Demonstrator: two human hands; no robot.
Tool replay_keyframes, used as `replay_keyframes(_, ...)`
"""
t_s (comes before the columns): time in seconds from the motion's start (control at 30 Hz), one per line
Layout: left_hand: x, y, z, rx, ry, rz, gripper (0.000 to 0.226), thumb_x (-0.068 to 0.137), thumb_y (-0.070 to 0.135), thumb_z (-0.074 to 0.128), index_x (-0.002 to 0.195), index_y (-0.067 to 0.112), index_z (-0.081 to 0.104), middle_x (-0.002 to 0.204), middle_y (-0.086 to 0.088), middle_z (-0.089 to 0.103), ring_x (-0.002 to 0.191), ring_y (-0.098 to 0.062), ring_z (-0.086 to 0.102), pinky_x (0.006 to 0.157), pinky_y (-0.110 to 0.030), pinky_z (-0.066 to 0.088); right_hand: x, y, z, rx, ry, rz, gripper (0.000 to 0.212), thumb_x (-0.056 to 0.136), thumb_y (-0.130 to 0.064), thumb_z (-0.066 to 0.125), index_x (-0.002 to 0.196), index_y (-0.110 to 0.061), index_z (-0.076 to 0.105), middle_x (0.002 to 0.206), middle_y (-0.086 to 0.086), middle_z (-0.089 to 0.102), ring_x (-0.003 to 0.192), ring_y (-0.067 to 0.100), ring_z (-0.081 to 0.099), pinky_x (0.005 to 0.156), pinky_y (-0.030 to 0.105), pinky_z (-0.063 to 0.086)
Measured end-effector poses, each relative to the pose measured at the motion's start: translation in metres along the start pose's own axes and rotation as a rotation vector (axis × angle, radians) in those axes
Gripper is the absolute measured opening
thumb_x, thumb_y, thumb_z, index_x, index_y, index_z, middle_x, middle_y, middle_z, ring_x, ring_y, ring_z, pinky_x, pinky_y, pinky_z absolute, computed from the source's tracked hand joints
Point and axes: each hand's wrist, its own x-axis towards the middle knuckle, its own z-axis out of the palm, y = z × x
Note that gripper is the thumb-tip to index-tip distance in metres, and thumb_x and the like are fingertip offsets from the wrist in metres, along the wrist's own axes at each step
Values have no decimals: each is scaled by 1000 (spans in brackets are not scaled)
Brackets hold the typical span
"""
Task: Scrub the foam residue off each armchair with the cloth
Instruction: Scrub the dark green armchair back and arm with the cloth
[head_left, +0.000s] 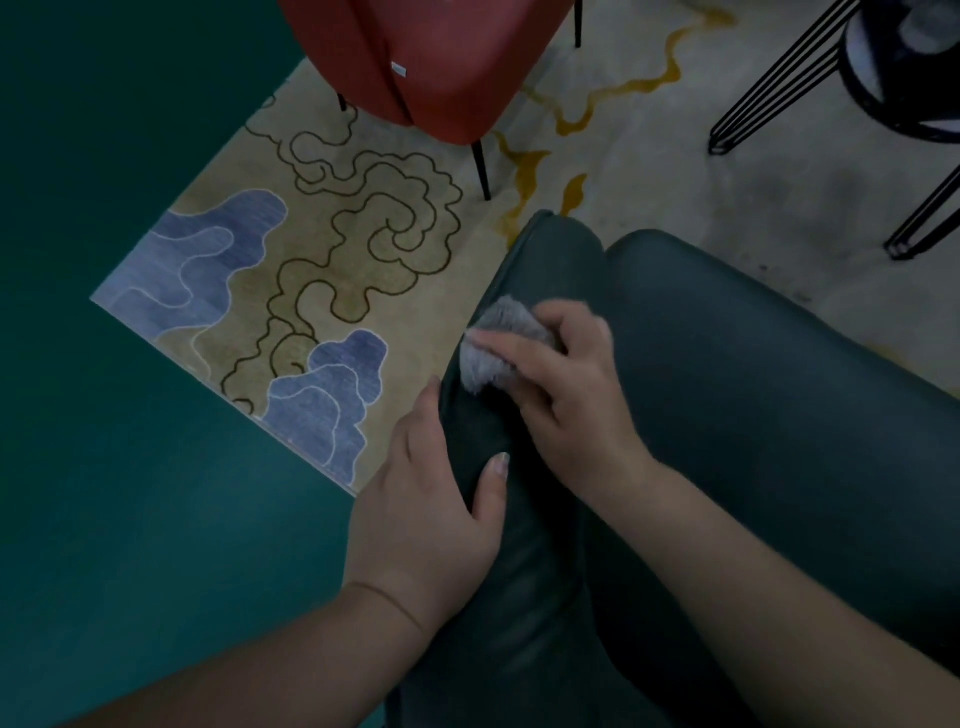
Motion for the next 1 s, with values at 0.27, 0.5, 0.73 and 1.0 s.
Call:
replay_keyframes(0.27, -1, 1, -1, -16, -9, 0, 78, 85, 56, 40, 150, 18, 19, 145, -2, 40, 122, -21, 49, 92, -34, 43, 76, 20, -6, -101, 49, 243, 31, 92, -20, 58, 122, -26, 65, 120, 9, 45, 112, 29, 38, 98, 29, 32)
replay_keyframes(0.5, 0, 0, -1, -21, -11, -1, 76, 88, 50, 48, 149, 14, 21, 145, -5, 39, 125, -24, 46, 95, -36, 42, 33, -3, -6, -63, -152, -122, 25, 86, -16, 65, 109, -21, 73, 108, 16, 55, 97, 36, 46, 85, 40, 40)
replay_keyframes(0.73, -1, 0, 0, -49, -5, 4, 75, 88, 51, 47, 150, 19, 18, 144, -1, 40, 123, -22, 47, 95, -36, 43, 60, 15, 1, -41, 102, 272, 31, 91, -17, 59, 120, -26, 66, 117, 9, 46, 110, 26, 38, 98, 28, 33)
replay_keyframes(1.0, 1, -1, 0, -52, -9, 4, 78, 86, 53, 44, 150, 17, 19, 146, -3, 39, 125, -22, 45, 95, -35, 41, 26, 14, 7, 41, 155, 213, 33, 89, -14, 61, 119, -27, 66, 107, 2, 38, 102, 23, 39, 93, 26, 36)
